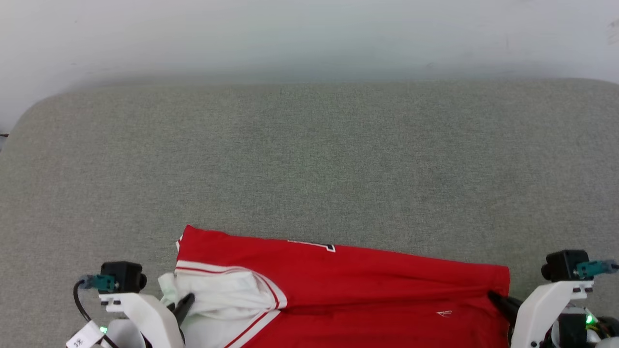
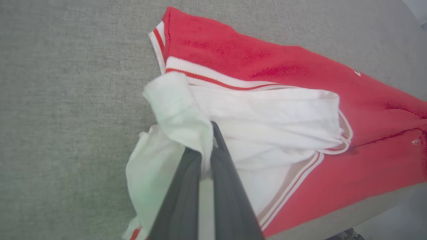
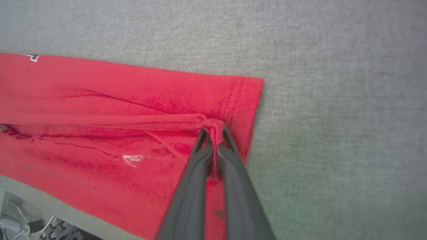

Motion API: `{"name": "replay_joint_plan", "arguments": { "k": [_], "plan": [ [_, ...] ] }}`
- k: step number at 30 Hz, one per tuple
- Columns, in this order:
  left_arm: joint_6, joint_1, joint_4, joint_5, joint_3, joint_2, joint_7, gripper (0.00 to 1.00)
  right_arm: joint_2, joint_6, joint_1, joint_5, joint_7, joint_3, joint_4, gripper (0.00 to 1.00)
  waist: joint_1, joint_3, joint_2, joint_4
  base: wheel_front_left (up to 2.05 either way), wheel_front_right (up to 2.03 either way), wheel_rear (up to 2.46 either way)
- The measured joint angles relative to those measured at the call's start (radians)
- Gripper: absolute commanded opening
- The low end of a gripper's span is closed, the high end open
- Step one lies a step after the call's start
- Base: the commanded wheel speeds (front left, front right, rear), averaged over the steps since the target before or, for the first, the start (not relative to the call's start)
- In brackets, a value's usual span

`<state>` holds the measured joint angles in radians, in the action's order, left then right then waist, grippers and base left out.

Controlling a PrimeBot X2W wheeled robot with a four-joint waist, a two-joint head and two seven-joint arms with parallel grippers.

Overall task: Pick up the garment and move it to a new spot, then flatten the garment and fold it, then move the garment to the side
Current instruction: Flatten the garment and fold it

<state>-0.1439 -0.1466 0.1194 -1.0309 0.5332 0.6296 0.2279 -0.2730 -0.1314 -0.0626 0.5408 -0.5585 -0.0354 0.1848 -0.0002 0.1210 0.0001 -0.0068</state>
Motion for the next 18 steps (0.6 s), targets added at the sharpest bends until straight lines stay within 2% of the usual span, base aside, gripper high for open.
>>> {"name": "replay_joint_plan", "arguments": {
  "k": [2,8,9,10,11,18],
  "plan": [
    [-0.012,0.034,-0.002,0.003,0.013,0.003,0.002,0.00,0.010,0.000,0.031,-0.003,0.008,0.007,0.001,0.00,0.0001,-0.008,0.0000,0.002,0.00,0.00,0.00],
    [-0.011,0.086,0.057,-0.027,0.029,-0.069,-0.036,0.00,0.049,0.000,0.088,-0.003,0.063,0.016,0.035,0.00,0.0000,-0.017,0.0000,-0.004,0.00,0.00,0.00],
    [-0.002,0.086,0.073,-0.035,0.030,-0.081,-0.044,0.00,0.058,0.000,0.089,0.001,0.076,0.012,0.042,0.23,0.0000,-0.018,0.0000,-0.005,0.00,0.00,0.00],
    [0.003,0.086,0.085,-0.035,0.031,-0.089,-0.053,0.40,0.063,0.000,0.090,0.003,0.091,0.009,0.048,0.76,0.0000,-0.020,0.0000,-0.007,0.00,0.00,0.00],
    [0.008,0.086,0.097,-0.036,0.029,-0.098,-0.066,1.00,0.067,0.000,0.092,0.004,0.106,0.009,0.053,1.00,0.0000,-0.022,0.0000,-0.008,0.00,0.00,0.00],
    [0.027,0.060,0.128,0.018,0.006,-0.122,-0.200,1.00,0.084,0.000,0.095,-0.022,0.241,0.001,0.032,1.00,0.0001,-0.036,0.0000,-0.010,0.00,0.00,0.00]
  ]
}}
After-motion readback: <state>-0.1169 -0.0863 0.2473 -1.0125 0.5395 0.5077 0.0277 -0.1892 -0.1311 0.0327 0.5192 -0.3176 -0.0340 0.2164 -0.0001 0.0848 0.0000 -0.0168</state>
